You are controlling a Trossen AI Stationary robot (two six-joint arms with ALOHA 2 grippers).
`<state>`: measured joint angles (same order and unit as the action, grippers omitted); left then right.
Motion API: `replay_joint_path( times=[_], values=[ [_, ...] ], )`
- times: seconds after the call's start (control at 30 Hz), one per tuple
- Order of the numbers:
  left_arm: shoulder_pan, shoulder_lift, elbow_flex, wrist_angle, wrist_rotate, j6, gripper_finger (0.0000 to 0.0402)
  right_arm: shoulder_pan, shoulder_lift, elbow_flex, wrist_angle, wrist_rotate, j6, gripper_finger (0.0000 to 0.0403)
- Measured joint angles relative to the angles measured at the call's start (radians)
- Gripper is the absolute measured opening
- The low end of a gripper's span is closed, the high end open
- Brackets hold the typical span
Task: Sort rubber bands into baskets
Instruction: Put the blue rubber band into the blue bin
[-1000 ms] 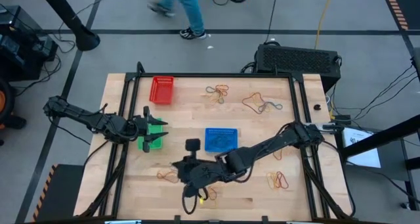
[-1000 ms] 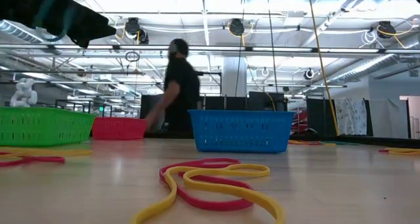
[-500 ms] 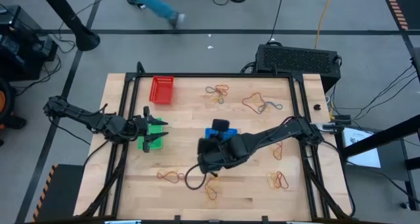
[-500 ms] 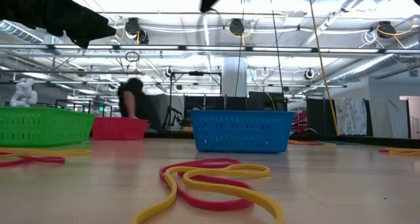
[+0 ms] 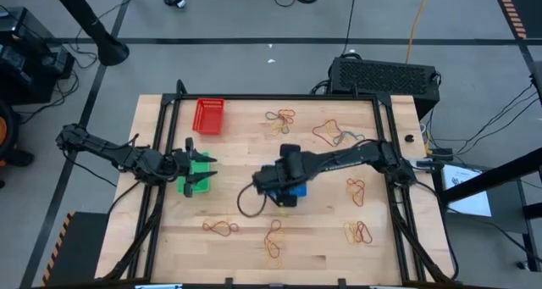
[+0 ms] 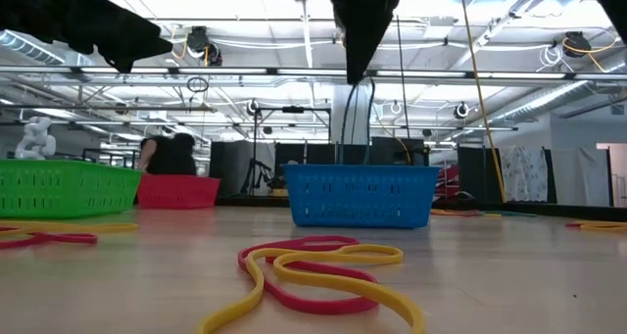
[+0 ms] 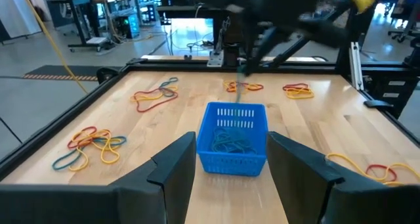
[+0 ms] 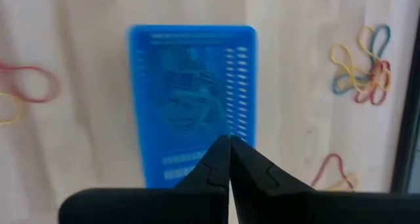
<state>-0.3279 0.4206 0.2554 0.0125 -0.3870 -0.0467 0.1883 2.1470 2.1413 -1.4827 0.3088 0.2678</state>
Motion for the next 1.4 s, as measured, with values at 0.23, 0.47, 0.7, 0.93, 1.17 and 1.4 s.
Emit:
replay_joint_path(
  times=[0.23, 0.47, 0.7, 0.93, 1.17, 1.4],
  values=[
    [0.0, 0.0, 0.0, -0.004, 0.016, 0.0, 0.0191, -0.077, -0.019, -0.002, 0.032, -0.162, -0.097, 0.0],
    [0.0, 0.0, 0.0, -0.005, 0.017, -0.025, 0.0191, -0.16, -0.038, -0.002, 0.046, -0.197, -0.148, 0.0],
    [0.0, 0.003, 0.0, -0.012, 0.055, -0.057, 0.0191, -0.218, -0.048, -0.079, 0.144, -0.35, -0.215, 0.0],
    [0.0, 0.003, 0.0, -0.072, 0.068, -0.124, 0.0191, -0.261, -0.124, -0.338, 0.322, -0.573, -0.228, 0.0],
    [0.0, 0.008, 0.0, -0.076, 0.067, -0.158, 0.0191, -0.27, -0.211, -0.564, 0.525, -0.703, -0.143, 0.0],
    [0.0, 0.013, 0.0, -0.075, 0.06, -0.159, 0.0191, -0.248, -0.198, -0.613, 0.553, -0.701, -0.087, 0.0005]
  ],
)
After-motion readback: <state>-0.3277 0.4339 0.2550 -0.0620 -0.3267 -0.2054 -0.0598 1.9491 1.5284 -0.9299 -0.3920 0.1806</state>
